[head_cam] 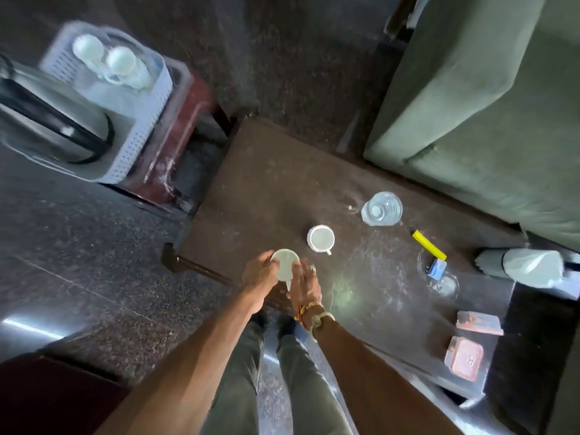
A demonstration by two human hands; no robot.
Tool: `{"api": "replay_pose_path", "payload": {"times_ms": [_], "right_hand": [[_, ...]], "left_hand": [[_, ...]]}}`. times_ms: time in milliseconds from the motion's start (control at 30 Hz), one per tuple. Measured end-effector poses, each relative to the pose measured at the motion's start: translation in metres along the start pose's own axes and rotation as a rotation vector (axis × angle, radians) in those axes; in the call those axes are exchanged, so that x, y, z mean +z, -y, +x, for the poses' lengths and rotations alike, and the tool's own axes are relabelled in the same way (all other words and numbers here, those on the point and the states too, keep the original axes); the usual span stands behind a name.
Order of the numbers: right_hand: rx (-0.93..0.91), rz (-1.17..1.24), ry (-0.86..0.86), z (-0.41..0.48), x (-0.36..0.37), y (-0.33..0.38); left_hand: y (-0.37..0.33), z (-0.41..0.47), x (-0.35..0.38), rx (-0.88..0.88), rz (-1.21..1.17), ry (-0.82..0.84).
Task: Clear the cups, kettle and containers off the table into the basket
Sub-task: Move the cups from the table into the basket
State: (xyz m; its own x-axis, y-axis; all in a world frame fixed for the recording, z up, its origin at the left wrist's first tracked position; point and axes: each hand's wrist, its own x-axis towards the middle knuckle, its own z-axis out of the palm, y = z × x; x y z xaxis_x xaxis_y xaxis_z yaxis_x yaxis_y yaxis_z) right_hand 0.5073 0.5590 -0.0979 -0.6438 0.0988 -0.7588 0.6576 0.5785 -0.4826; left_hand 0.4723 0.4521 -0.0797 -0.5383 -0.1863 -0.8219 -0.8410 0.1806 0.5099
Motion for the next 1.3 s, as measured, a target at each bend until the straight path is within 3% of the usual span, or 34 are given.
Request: {"api": "replay_pose_path", "payload": {"times_ms": [133,200,333,433,767,867,1000,1133,1300], "right_hand": [[-0.071,0.064,0.031,-0.035,-0.011,0.053],[-0.118,0.004,-0.036,-0.049,-0.016,0.086],[-0.229,-0.099,0.031,-0.074,-0.015,0.144],[-0.241,-0.087,-0.049,-0.087,-0.001,0.185],[-0.217,-0.015,-0.102,-0.123,0.082,0.304],[-0.188,0.158,-0.163,-0.13,0.093,0.334],[-0.166,0.203,-0.183,-0.122,0.096,0.359],[-0.17,0.081,-0.147,-0.1,0.095,0.375],[-0.191,0.131,-0.146,-0.076,0.08,0.418]], "left_hand": [[-0.03,-0.039,-0.041,-0.005,-0.107,-0.041],[-0.047,-0.057,-0.065,0.011,-0.189,-0.068],[-0.076,-0.079,-0.114,0.061,-0.363,-0.087],[-0.085,-0.082,-0.155,0.084,-0.406,-0.087],[-0.109,-0.084,-0.3,0.187,-0.293,-0.081],[-0.121,-0.078,-0.331,0.206,-0.307,-0.053],[-0.136,-0.065,-0.347,0.209,-0.312,-0.037],[-0.149,-0.05,-0.353,0.195,-0.327,-0.036],[-0.192,-0.03,-0.369,0.269,-0.185,-0.073]]}}
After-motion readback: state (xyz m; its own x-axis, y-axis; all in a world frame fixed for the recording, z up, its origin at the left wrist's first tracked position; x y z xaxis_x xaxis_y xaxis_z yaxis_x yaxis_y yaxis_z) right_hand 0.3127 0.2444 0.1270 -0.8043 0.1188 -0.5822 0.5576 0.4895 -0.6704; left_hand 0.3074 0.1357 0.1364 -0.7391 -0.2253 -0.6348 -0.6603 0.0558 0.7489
